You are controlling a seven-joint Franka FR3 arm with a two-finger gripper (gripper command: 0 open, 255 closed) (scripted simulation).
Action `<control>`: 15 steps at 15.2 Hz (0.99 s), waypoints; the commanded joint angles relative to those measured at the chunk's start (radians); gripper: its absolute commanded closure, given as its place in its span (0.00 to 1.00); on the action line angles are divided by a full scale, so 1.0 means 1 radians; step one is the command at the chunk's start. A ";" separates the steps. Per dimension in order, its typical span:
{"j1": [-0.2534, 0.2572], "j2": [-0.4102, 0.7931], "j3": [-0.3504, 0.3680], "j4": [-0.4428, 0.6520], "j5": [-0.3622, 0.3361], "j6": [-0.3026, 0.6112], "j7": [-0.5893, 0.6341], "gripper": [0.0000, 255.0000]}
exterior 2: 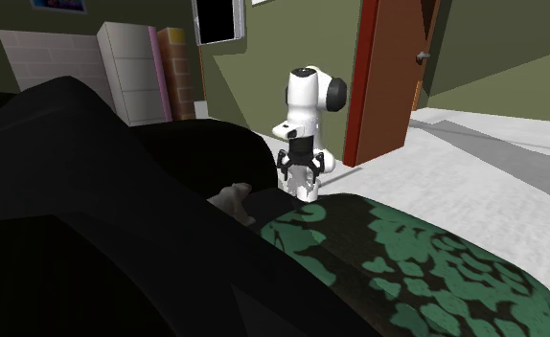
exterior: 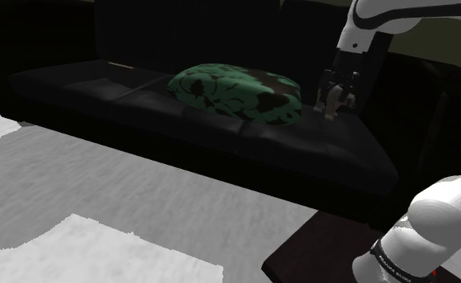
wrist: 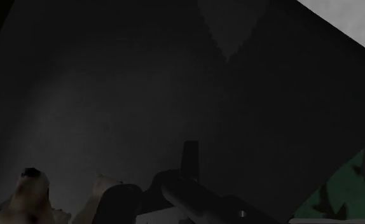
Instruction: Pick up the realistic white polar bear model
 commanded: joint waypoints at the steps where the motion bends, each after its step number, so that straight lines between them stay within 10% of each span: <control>1: -0.025 0.039 -0.020 0.038 -0.012 0.004 0.019 0.00; 15: -0.169 0.324 -0.165 0.413 -0.046 -0.058 0.119 0.00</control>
